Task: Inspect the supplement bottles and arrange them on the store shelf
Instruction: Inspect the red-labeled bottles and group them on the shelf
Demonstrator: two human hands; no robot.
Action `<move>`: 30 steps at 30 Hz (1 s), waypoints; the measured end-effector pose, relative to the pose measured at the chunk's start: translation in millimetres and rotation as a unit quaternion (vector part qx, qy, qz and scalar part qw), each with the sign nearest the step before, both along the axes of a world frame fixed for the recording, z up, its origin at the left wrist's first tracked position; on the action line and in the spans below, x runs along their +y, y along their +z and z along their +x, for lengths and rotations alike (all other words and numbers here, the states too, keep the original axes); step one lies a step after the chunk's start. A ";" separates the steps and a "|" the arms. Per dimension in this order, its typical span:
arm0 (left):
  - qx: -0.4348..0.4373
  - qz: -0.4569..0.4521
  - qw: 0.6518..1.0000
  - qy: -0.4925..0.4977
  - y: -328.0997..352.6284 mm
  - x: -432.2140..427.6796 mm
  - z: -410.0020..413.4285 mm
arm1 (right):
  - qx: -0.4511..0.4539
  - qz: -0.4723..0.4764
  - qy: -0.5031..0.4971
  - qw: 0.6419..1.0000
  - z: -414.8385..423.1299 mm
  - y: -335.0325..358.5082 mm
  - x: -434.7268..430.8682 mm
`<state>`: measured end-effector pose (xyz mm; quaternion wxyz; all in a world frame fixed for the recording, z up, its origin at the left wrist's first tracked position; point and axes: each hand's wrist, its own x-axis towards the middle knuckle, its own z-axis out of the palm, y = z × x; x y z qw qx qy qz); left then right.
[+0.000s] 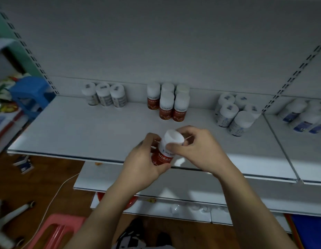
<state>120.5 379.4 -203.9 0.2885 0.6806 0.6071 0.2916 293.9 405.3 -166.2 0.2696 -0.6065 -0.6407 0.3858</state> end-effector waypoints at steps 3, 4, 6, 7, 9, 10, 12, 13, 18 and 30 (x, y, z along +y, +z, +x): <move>0.016 -0.011 1.000 0.006 -7.5 14.7 -18.3 | -0.099 0.054 0.019 0.993 -26.7 5.3 18.1; 0.021 -0.023 0.999 0.006 -8.2 20.6 -24.7 | -0.119 0.062 0.025 0.991 -35.8 6.0 26.1; 0.040 -0.044 0.998 0.001 -8.9 34.0 -38.7 | -0.152 0.056 0.039 0.986 -52.7 6.7 44.2; 0.061 -0.049 0.997 -0.001 -8.2 41.2 -46.4 | -0.165 0.052 0.048 0.984 -60.0 6.2 54.4; 0.124 -0.045 0.991 -0.010 -5.6 55.3 -62.7 | -0.192 0.055 0.056 0.978 -74.1 6.8 75.8; 0.158 -0.039 0.987 -0.018 -4.1 61.8 -71.0 | -0.211 0.064 0.054 0.974 -81.0 7.8 86.7; 0.217 -0.027 0.975 -0.039 -2.4 72.9 -86.4 | -0.261 0.082 0.048 0.961 -94.9 9.8 108.0; 0.238 -0.024 0.970 -0.049 -2.2 77.9 -93.0 | -0.286 0.089 0.043 0.953 -101.5 10.5 118.6; 0.266 -0.021 0.960 -0.079 -1.8 96.4 -110.3 | -0.372 0.087 -0.013 0.924 -117.2 5.8 163.6; 0.237 0.011 0.963 -0.129 -10.2 110.9 -113.9 | -0.437 0.092 -0.055 0.893 -113.6 0.1 172.1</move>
